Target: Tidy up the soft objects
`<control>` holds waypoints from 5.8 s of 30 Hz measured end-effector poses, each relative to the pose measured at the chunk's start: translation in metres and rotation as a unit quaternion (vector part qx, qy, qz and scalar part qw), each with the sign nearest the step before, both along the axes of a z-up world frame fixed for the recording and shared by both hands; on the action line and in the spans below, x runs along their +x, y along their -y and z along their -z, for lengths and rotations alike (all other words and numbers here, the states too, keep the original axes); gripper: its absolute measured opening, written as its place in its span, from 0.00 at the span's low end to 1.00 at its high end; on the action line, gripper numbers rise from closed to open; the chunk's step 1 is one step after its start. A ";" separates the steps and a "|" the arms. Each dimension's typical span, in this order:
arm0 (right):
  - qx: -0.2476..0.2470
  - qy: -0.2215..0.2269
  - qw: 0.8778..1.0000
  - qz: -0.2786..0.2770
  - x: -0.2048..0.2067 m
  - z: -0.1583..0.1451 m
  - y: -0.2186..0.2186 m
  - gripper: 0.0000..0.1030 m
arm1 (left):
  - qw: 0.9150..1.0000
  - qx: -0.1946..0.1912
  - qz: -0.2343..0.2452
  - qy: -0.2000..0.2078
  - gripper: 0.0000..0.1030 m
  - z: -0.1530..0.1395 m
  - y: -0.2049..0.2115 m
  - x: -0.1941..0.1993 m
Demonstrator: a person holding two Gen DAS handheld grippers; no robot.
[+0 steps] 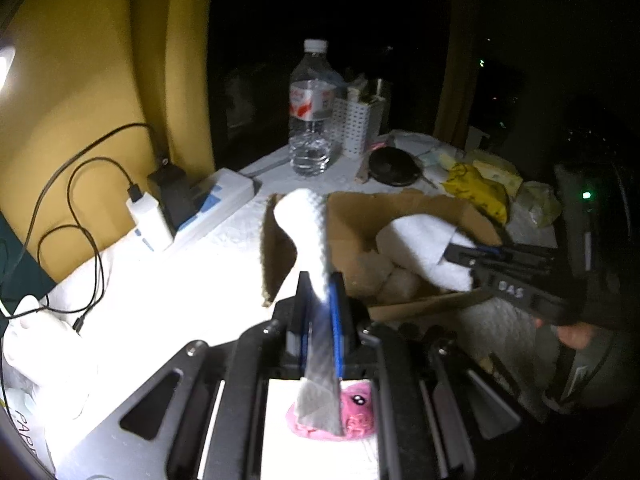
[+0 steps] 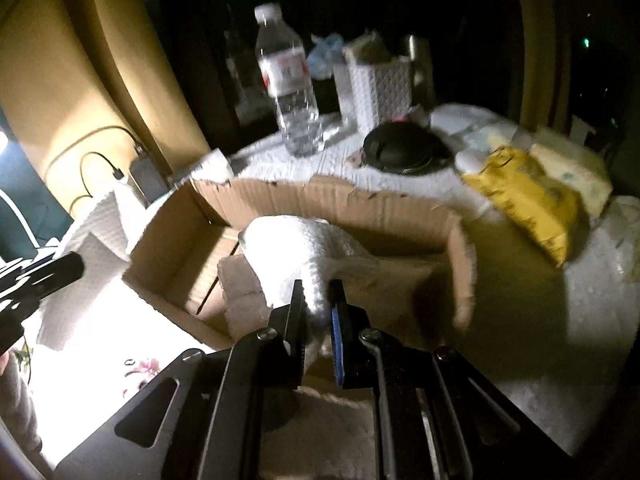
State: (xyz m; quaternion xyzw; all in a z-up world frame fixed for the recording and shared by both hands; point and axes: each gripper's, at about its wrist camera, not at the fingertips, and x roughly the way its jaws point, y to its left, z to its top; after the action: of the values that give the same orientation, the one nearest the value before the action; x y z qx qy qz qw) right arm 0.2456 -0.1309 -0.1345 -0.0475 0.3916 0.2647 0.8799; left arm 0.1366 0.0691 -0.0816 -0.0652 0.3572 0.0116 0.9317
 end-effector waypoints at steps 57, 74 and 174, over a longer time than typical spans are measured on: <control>0.066 0.003 0.997 0.026 0.009 -0.002 0.080 0.27 | 0.990 -0.032 0.120 -0.062 0.07 0.037 0.136 0.096; 0.054 0.013 0.998 0.035 0.015 0.000 0.082 0.32 | 0.987 -0.073 0.096 -0.108 0.61 0.060 0.105 0.111; -0.026 -0.007 1.000 0.011 -0.147 0.031 0.059 0.56 | 0.995 -0.034 0.042 -0.087 0.91 0.065 0.074 -0.073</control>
State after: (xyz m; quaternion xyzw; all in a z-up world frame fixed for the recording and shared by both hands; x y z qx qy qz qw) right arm 0.0985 -0.1897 -0.1655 -0.0640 0.4050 0.2455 0.8784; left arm 0.0637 -0.0046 -0.1467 -0.0809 0.4392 -0.0340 0.8941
